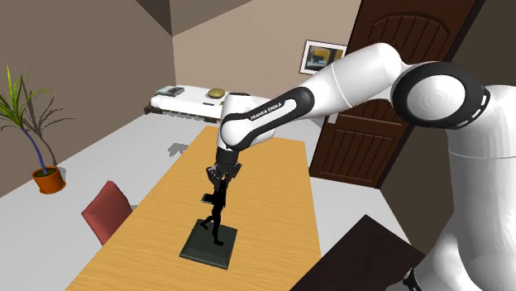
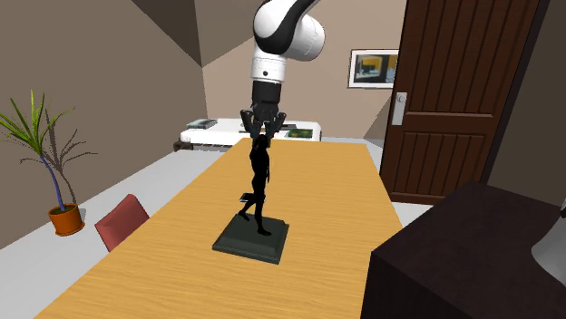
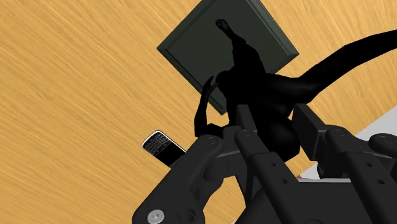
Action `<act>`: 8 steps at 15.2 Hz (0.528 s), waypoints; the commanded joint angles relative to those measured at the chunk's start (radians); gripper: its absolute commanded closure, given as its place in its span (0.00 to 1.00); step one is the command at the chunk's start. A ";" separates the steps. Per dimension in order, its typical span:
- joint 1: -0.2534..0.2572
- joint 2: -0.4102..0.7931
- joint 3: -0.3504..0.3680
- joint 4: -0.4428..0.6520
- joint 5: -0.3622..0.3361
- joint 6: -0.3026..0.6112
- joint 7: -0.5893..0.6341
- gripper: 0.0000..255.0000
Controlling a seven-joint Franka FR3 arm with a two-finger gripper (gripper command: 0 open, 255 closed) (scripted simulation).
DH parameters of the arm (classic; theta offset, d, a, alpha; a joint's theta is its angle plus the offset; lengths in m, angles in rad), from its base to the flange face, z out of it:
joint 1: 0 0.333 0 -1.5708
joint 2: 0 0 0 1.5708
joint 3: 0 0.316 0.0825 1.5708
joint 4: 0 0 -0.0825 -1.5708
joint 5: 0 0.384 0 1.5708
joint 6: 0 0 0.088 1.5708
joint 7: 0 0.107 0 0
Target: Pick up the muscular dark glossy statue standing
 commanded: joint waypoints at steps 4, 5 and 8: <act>-0.002 -0.038 0.002 0.015 0.001 -0.051 0.007 1.00; -0.002 -0.045 0.002 0.018 0.001 -0.061 0.008 1.00; -0.003 -0.066 0.003 0.029 0.002 -0.093 0.011 1.00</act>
